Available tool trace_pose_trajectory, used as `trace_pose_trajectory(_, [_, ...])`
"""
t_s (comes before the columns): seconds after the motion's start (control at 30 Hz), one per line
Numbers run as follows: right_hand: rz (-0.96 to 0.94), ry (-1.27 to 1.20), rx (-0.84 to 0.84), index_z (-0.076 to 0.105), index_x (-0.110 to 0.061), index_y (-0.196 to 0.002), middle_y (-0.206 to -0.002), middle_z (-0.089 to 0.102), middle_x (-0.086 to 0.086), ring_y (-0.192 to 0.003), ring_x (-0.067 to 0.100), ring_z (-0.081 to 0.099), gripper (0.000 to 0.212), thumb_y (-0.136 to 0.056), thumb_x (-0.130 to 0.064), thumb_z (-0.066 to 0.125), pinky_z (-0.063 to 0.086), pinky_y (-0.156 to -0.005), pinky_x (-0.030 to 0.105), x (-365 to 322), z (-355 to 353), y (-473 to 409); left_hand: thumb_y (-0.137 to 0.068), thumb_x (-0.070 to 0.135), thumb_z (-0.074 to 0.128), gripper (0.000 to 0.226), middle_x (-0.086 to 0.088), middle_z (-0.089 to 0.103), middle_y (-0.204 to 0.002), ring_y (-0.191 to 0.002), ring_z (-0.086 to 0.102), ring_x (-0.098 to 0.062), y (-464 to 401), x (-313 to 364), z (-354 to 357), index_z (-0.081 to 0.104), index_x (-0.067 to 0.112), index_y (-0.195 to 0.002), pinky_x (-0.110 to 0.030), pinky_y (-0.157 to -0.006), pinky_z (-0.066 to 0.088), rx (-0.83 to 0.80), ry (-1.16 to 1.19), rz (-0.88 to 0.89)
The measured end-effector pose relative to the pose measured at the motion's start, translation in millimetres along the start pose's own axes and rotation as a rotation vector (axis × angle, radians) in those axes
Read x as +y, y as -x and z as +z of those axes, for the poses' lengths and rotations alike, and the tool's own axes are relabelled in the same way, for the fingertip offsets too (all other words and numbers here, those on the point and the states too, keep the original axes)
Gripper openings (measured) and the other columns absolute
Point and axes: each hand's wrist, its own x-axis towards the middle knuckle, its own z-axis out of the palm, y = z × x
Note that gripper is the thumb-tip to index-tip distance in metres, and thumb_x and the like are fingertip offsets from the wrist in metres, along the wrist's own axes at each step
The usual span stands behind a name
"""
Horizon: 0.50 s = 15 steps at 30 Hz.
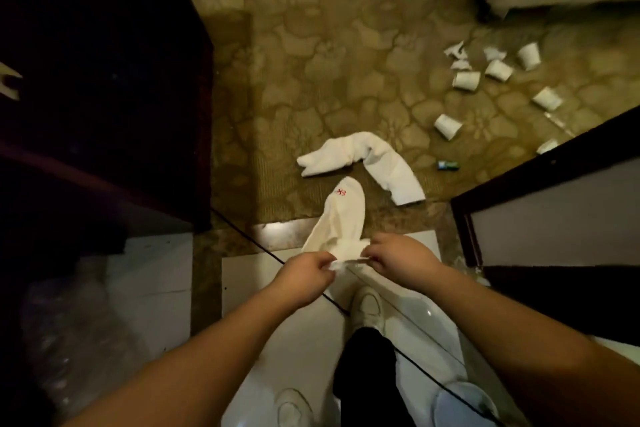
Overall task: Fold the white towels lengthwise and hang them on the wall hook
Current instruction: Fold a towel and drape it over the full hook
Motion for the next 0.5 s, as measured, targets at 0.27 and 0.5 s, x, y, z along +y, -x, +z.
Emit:
trace_pose_trajectory(0.27, [0.166, 0.044, 0.499, 0.06, -0.021, -0.119, -0.115, 0.065, 0.001, -0.109, 0.024, 0.06, 0.024, -0.1, -0.022, 0.045, 0.033, -0.091, 0.038, -101.4, -145.1, 124.3, -0.094, 0.041, 0.056, 0.024, -0.004, 0.069, -0.104, -0.101, 0.062, -0.025, 153.2, 85.3, -90.6, 0.066, 0.02, -0.101, -0.034, -0.082, 0.047, 0.198, -0.321, 0.153])
trace_pose_trajectory(0.5, [0.132, 0.051, 0.82, 0.062, -0.015, -0.116, -0.114, 0.065, 0.007, -0.097, 0.034, 0.064, 0.023, -0.1, -0.019, 0.046, 0.045, -0.076, 0.041, -186.3, -275.1, 246.6, -0.1, 0.049, 0.046, 0.034, 0.0, 0.065, -0.088, -0.098, 0.06, -0.026, 314.0, 115.2, -159.2, 0.066, 0.022, -0.091, -0.036, -0.088, 0.038, 0.523, -0.47, 0.151])
